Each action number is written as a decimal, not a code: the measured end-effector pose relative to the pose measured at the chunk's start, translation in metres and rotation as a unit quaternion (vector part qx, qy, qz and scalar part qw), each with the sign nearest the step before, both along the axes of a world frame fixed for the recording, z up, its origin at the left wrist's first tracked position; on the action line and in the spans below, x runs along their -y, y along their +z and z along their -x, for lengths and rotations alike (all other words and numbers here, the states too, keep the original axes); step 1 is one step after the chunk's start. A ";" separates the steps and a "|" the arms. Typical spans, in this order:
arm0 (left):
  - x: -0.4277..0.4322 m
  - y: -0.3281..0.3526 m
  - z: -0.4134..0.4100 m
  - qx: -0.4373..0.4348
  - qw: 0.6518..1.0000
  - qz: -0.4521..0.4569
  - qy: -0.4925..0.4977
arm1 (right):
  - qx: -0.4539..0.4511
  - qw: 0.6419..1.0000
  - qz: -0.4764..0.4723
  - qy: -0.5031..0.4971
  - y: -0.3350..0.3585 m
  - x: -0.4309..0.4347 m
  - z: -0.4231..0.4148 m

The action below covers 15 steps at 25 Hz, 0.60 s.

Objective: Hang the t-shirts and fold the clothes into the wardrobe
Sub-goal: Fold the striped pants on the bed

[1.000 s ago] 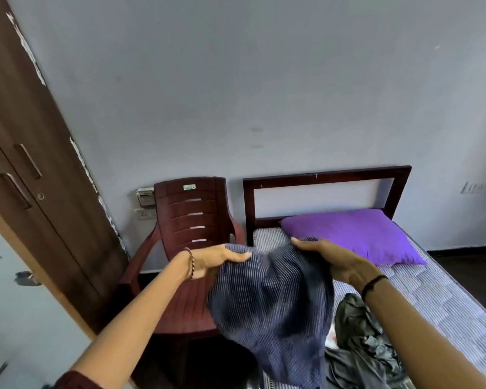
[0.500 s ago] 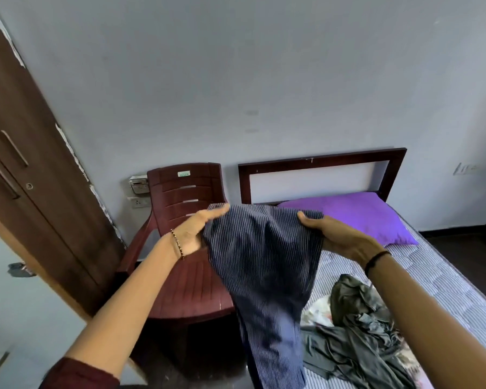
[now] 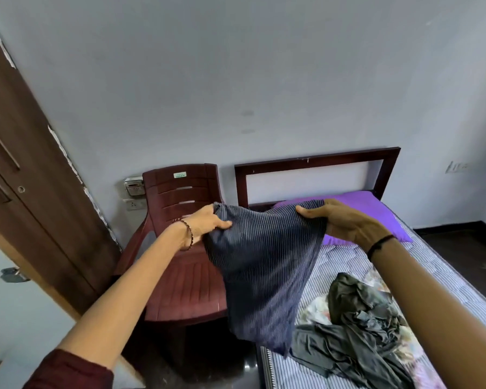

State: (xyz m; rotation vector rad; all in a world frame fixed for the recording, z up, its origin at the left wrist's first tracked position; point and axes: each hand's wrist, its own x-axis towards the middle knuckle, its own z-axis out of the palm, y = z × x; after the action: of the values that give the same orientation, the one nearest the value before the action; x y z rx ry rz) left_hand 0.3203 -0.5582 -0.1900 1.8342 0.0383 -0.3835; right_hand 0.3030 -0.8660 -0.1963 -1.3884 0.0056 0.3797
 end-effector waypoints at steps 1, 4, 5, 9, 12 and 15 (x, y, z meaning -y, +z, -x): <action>-0.001 0.002 -0.003 0.015 0.998 -0.052 0.015 | -0.006 1.000 0.026 -0.009 -0.003 0.000 -0.001; 0.001 0.009 -0.010 0.094 0.983 -0.130 0.094 | -0.046 0.997 0.028 -0.046 -0.012 -0.001 -0.008; 0.004 0.011 -0.012 0.120 0.974 -0.148 0.123 | -0.061 0.996 0.032 -0.064 -0.012 -0.003 -0.011; 0.019 0.012 -0.014 0.158 0.960 -0.155 0.172 | -0.074 0.973 0.143 -0.163 -0.008 -0.008 -0.017; 0.027 0.015 -0.016 0.168 0.961 -0.093 0.200 | -0.049 0.972 0.113 -0.201 -0.005 -0.006 -0.014; 0.024 0.026 -0.018 0.100 0.969 0.130 0.184 | -0.030 0.990 0.066 -0.117 0.004 0.001 -0.006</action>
State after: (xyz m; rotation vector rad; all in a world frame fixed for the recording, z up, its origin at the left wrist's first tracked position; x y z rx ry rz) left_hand 0.3380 -0.5818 -0.1644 1.5553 0.1786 0.0588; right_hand 0.3089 -0.8666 -0.1924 -1.4866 0.2456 0.2274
